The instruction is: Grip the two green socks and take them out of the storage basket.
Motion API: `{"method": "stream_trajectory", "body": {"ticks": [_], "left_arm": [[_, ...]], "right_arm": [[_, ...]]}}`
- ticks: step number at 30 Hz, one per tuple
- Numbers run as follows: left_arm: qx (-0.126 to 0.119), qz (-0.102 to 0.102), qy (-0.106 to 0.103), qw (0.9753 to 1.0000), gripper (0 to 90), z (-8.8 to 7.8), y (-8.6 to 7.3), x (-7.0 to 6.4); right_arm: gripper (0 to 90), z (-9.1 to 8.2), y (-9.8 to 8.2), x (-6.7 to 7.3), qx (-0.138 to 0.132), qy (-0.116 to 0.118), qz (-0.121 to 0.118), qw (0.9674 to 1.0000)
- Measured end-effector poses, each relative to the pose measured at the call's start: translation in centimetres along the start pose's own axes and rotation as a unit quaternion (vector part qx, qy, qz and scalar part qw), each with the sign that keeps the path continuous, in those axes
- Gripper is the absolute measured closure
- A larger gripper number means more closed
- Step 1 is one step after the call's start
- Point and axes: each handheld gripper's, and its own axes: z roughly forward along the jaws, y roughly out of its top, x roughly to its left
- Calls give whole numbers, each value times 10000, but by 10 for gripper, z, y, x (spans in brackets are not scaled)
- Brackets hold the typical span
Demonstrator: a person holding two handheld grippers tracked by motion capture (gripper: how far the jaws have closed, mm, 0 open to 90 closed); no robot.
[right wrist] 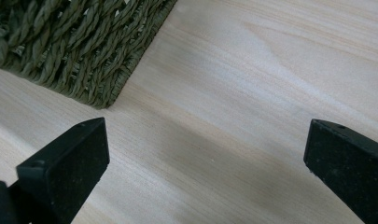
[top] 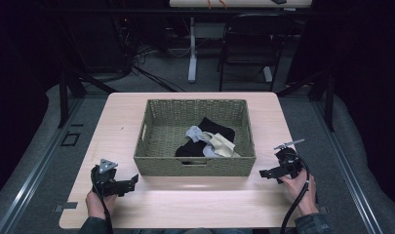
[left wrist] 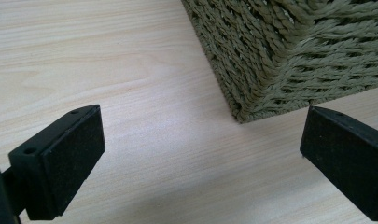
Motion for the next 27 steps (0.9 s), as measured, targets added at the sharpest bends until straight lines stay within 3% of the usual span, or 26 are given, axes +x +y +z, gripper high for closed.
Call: {"method": "stream_trajectory", "body": {"ticks": [3, 12, 20, 27], "left_arm": [[-38, -17, -25, 10000, 0, 1, 0, -1], [-52, -55, -18, 10000, 0, 2, 1, 1], [4, -3, -63, 10000, 0, 7, 3, -1], [1, -8, -60, 10000, 0, 5, 2, -1]], "right_arm": [[0, 0, -1, 1, -41, 4, 64, 10000], [0, -3, 2, 1, -27, -44, -34, 10000], [0, -6, 4, 0, 6, 139, -38, 9999], [0, -18, 12, 0, 1, 138, -32, 9999]]}}
